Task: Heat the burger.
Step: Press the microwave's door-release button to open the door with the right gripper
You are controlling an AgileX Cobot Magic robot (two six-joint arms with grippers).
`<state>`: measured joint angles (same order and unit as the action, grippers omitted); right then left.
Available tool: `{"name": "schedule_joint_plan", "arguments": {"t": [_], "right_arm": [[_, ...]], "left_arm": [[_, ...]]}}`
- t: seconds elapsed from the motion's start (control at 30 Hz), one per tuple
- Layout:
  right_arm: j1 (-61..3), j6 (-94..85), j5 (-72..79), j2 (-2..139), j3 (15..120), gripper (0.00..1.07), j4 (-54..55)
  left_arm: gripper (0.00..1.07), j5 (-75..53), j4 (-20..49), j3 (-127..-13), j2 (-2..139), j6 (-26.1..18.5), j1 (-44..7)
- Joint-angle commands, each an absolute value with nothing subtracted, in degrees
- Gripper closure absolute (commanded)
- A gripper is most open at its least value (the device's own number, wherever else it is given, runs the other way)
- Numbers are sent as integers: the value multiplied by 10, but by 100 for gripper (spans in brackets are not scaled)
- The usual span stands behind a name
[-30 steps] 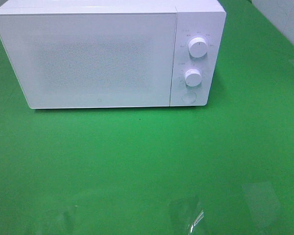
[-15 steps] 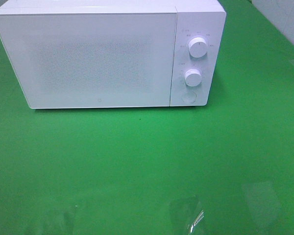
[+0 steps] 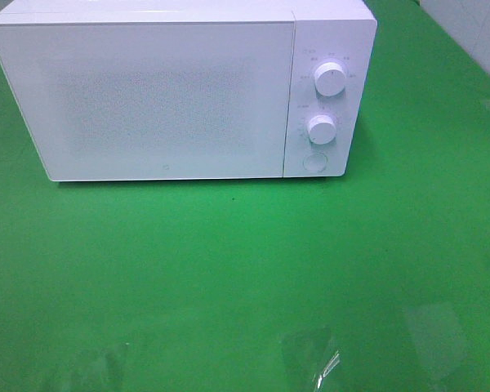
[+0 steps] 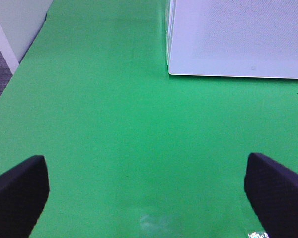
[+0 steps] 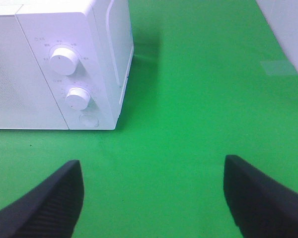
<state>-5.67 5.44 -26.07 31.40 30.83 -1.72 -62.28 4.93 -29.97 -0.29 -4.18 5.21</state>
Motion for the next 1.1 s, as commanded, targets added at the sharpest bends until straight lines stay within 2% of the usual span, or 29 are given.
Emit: {"name": "schedule_joint_plan", "arguments": {"t": [0.03,0.07,0.13,0.27,0.43,0.57,0.8,0.93,1.03,1.1], "right_arm": [[-54,53,-178,363,303,32,-22],[-54,53,-178,363,303,32,-22],[-54,53,-68,398,264,32,-23],[-54,55,34,427,225,32,-22],[-54,61,117,455,202,32,-22],[-54,68,276,532,171,32,-22],[-54,49,361,610,163,32,-14],[-56,0,438,698,163,34,48],[-56,-5,450,712,162,34,56],[-66,-4,509,747,151,34,68]], "left_arm": [[6,-615,51,-298,-5,-42,54],[6,-615,51,-298,-5,-42,54],[6,-615,51,-298,-5,-42,54],[6,-615,51,-298,-5,-42,54],[6,-615,51,-298,-5,-42,54],[6,-615,51,-298,-5,-42,54],[6,-615,51,-298,-5,-42,54],[6,-615,51,-298,-5,-42,54],[6,-615,51,-298,-5,-42,54],[6,-615,51,-298,-5,-42,54]]}}
